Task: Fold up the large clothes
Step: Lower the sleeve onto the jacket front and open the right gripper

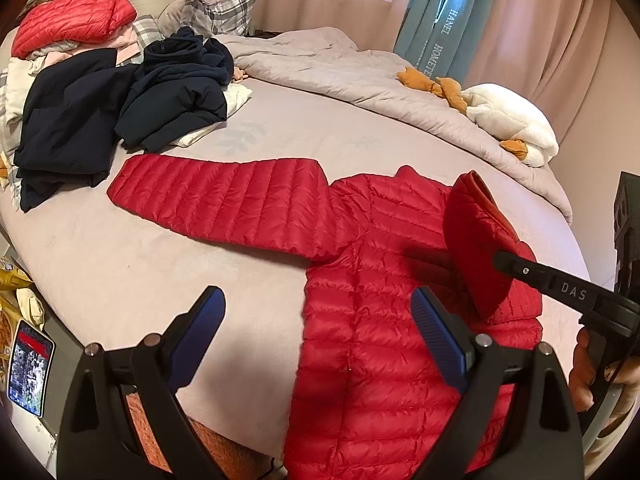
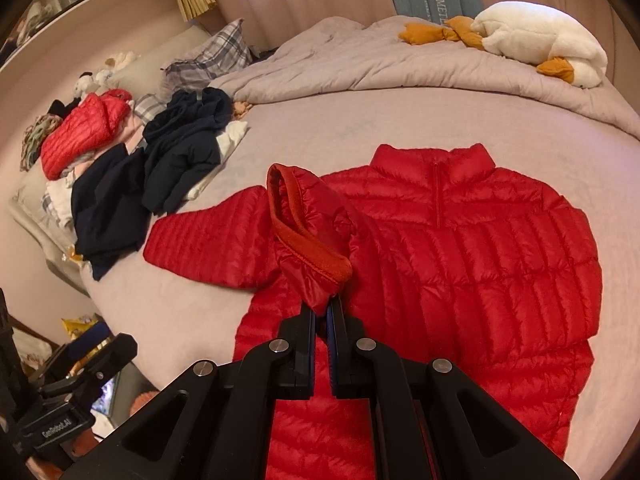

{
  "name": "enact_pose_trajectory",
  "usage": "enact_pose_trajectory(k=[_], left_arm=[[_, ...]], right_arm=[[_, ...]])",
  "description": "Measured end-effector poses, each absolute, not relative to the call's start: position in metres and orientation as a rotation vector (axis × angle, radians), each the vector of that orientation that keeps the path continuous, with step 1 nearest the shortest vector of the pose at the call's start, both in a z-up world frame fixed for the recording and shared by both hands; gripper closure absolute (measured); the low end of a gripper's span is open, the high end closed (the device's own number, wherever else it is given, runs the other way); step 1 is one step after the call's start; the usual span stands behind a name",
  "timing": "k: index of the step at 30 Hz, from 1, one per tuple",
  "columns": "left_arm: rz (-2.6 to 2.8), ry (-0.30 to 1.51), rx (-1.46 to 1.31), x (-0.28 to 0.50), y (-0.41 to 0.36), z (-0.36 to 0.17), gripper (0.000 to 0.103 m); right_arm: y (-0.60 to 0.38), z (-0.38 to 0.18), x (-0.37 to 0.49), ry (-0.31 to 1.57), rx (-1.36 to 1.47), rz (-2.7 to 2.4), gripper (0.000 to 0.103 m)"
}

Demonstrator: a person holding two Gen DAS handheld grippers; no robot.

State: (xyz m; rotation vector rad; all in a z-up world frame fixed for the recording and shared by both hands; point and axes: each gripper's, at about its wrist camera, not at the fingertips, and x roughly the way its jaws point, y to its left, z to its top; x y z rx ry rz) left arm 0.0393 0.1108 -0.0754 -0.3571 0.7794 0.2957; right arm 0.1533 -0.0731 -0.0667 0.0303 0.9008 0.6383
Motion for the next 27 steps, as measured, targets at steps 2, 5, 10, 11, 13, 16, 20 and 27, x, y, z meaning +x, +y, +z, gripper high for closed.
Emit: enact_pose_trajectory(k=[2, 5, 10, 11, 13, 16, 20, 27], left_arm=[[0.299, 0.787, -0.353, 0.039, 0.112, -0.077, 0.009], [0.303, 0.792, -0.355, 0.039, 0.112, -0.079, 0.009], [0.308, 0.797, -0.360, 0.039, 0.114, -0.080, 0.009], [0.310, 0.800, -0.359, 0.039, 0.115, -0.081, 0.009], [0.314, 0.803, -0.357, 0.040, 0.115, -0.082, 0.009], [0.320, 0.805, -0.360, 0.039, 0.117, -0.084, 0.009], [0.321, 0.814, -0.363, 0.040, 0.119, -0.087, 0.009], [0.317, 0.825, -0.367, 0.042, 0.120, -0.091, 0.009]], right_arm=[[-0.071, -0.068, 0.153, 0.904, 0.028, 0.637, 0.097], [-0.069, -0.071, 0.154, 0.912, 0.024, 0.638, 0.097], [-0.061, -0.079, 0.152, 0.924, 0.004, 0.628, 0.097], [-0.059, -0.080, 0.152, 0.926, -0.001, 0.629, 0.097], [-0.055, -0.084, 0.151, 0.936, -0.011, 0.633, 0.097], [-0.051, -0.089, 0.151, 0.949, -0.017, 0.635, 0.097], [-0.046, -0.094, 0.149, 0.956, -0.030, 0.630, 0.097], [-0.039, -0.101, 0.147, 0.975, -0.054, 0.617, 0.097]])
